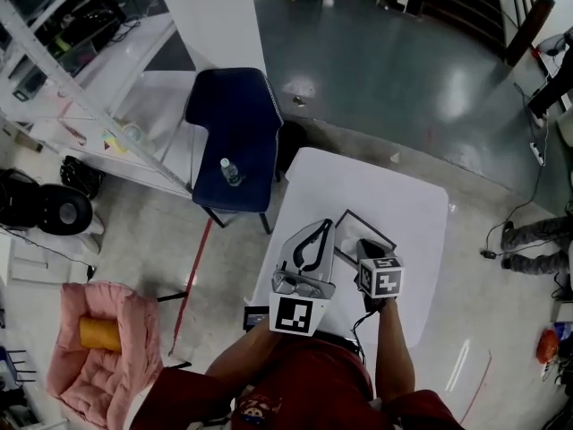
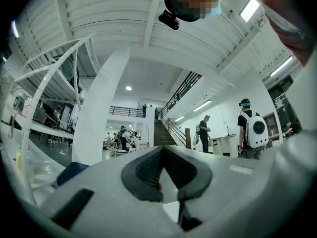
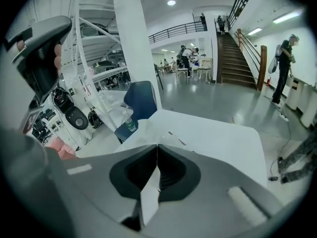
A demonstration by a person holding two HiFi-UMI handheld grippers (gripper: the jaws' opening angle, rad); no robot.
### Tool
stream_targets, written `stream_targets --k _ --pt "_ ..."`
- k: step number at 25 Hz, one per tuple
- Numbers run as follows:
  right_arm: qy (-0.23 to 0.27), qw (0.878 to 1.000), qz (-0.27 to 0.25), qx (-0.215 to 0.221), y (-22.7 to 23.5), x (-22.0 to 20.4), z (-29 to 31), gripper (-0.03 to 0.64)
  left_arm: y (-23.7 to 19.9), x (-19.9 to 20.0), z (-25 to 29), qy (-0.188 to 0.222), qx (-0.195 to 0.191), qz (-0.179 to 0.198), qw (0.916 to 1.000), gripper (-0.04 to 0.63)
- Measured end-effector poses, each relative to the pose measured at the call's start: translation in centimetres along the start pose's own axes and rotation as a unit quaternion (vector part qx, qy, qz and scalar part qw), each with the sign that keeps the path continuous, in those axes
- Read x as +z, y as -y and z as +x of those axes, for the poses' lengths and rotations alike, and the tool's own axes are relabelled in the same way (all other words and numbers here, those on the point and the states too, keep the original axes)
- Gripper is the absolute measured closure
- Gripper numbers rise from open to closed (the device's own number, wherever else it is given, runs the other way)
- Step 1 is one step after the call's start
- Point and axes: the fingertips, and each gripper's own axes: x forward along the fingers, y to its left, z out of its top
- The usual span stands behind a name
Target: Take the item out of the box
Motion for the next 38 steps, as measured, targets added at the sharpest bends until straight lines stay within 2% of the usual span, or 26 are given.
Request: stream_targets --k 5,10,21,26,31,38 --pt "0.053 0.999 0.004 -0.014 0.1 2.1 -3.6 0.612 0.5 0.7 -0.5 0.001 -0.008 -0.002 1.0000 0.592" --pt "0.114 0.993 0.021 -0.008 -0.6 4.8 -7.5 0.612 1.1 1.5 -0.8 0.002 -0.016 0.001 0.9999 0.592" --pt "0.233 0.972 0.000 -0.025 -2.3 10.7 -15.4 0.612 1.8 3.4 -0.9 0.006 -0.020 0.000 0.9998 0.592" --pt "0.302 0.952 0.000 -0.046 -2.2 13.3 -19.2 0.612 1.9 4.5 -0.6 0.017 -0.020 -0.006 0.9997 0.592" --pt "0.369 0.925 -0.021 -0.082 -2.3 15.1 -23.4 0.612 2.7 4.8 -0.7 0.000 -0.022 0.003 0.9998 0.592" --pt "0.434 0.893 -0.027 -0.118 -2.4 16.4 -26.2 0.612 2.5 5.6 -0.4 -0.011 -0.015 0.007 0.9998 0.592"
